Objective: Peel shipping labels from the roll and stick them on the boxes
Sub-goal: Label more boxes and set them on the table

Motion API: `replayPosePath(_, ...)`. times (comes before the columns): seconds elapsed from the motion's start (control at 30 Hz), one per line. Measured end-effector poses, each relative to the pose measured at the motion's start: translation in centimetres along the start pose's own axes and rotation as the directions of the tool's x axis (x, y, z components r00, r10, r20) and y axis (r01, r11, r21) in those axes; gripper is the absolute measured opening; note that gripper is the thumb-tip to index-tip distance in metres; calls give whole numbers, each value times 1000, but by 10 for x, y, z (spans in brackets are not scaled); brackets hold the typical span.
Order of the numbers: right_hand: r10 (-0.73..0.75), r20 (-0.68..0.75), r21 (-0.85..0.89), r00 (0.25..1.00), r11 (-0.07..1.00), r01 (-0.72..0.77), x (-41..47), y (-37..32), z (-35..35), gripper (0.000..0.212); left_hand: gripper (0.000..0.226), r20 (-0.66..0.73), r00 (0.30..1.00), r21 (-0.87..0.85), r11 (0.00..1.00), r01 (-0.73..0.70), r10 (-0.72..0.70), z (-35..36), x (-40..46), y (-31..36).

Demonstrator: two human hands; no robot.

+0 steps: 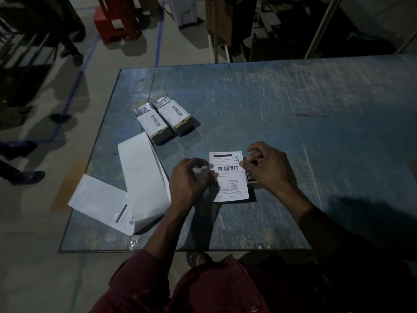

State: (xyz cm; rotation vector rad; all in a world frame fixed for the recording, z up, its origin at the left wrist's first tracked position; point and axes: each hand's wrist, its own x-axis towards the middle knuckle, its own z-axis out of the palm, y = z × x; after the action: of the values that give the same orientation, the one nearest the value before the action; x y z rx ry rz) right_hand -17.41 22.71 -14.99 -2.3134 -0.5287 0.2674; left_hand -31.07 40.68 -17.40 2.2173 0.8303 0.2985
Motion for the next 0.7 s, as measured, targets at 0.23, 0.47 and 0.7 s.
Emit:
replayPosePath(0.23,-151,156,-197,976,964,180,0,0,5,37,51,234,873,201,857,-474,427,4,13,-8)
replayPosePath(0.47,-127,97,-243,987,959,147,-5,29,13,40,47,247,825,260,786,-561,507,15,12,-37)
replayPosePath(0.7,-46,109,-192,993,979,66,3,43,15,63,49,226,828,190,811,-554,513,11,13,-53)
